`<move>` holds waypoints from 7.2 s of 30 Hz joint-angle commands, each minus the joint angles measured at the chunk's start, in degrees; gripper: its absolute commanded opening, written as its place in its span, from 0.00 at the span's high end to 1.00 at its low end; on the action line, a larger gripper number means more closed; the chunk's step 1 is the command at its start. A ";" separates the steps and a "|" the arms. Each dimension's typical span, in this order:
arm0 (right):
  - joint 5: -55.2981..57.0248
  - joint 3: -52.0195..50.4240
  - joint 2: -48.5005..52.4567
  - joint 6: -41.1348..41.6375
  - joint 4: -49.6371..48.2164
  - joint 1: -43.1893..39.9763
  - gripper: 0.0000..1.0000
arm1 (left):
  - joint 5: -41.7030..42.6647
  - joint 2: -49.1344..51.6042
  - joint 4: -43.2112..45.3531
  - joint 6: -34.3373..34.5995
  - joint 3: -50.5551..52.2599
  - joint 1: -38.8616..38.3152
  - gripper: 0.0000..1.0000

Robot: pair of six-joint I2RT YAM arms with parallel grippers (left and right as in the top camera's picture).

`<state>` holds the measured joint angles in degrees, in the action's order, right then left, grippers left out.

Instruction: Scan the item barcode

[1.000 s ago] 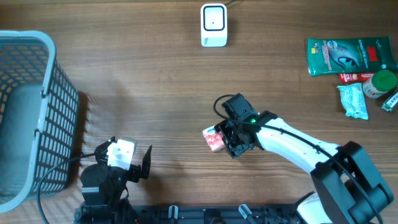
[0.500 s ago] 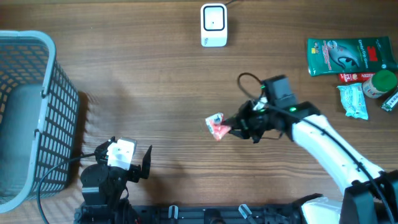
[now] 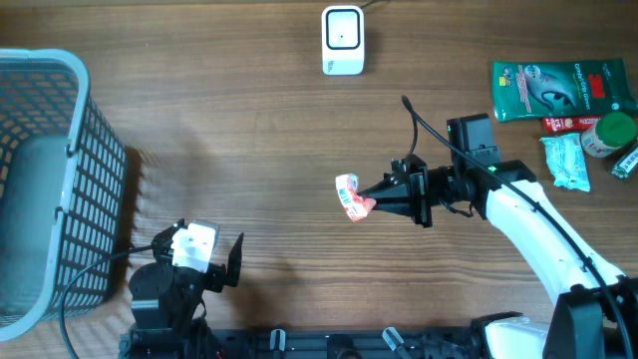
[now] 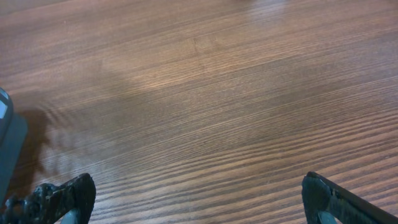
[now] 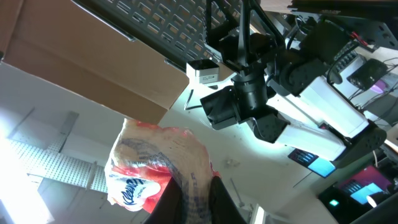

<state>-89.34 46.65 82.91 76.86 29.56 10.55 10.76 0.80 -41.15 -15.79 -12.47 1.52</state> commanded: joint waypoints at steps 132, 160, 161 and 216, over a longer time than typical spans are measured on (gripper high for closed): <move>79.93 -38.16 -82.73 -64.02 -33.42 -4.57 0.00 | 0.09 -0.37 0.11 -0.48 0.15 0.22 0.00; 88.06 -46.36 -82.64 -70.71 -29.81 -4.13 0.00 | 0.09 -0.37 0.11 -0.48 0.15 0.22 0.00; 88.06 -46.36 -82.64 -70.71 -29.81 -4.13 0.00 | 0.09 -0.37 0.11 -0.48 0.15 0.22 0.00; 88.06 -46.36 -82.64 -70.69 -29.81 -4.13 0.01 | -8.50 -0.59 36.87 19.06 12.13 -1.92 0.00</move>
<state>-2.46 0.36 0.89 7.18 -0.03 6.24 2.83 0.78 -4.64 2.55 -1.10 -0.38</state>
